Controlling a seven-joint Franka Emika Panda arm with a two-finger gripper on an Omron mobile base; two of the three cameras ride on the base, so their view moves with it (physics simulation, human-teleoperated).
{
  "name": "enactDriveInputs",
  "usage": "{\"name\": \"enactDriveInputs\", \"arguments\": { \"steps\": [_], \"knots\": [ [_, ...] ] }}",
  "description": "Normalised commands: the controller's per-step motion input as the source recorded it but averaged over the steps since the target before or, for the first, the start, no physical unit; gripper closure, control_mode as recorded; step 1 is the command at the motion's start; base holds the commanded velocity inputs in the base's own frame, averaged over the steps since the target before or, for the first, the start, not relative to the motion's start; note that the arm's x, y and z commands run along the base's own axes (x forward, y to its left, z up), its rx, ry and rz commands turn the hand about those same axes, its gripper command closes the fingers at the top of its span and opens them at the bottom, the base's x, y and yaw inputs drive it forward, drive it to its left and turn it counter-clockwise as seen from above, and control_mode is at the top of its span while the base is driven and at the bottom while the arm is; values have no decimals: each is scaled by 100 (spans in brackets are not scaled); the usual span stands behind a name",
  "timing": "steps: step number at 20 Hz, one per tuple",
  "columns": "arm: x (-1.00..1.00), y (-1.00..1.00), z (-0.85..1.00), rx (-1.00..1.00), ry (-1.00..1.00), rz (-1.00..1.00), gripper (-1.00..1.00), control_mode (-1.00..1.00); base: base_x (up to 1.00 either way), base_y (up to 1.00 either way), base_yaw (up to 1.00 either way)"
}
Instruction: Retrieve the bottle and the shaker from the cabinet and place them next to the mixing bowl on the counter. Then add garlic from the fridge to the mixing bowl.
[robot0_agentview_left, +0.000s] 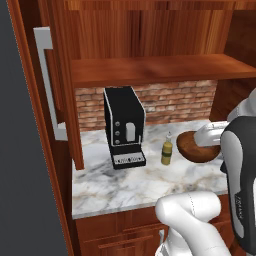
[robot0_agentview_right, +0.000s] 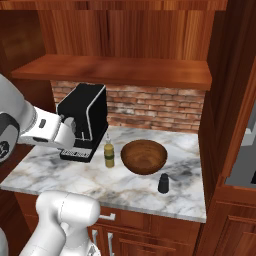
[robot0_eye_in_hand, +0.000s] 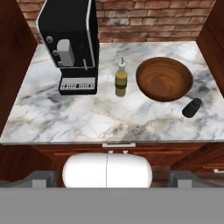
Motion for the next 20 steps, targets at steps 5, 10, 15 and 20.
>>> {"name": "enactDriveInputs", "arguments": {
  "steps": [5,10,15,20],
  "knots": [
    [0,0,0,0,0,0,-100,100,-34,0,0],
    [0,0,0,0,0,0,-100,100,-84,-32,16],
    [0,0,0,0,0,0,-100,100,-85,-26,42],
    [0,0,0,0,0,0,-100,100,-20,-1,70]
  ]
}}
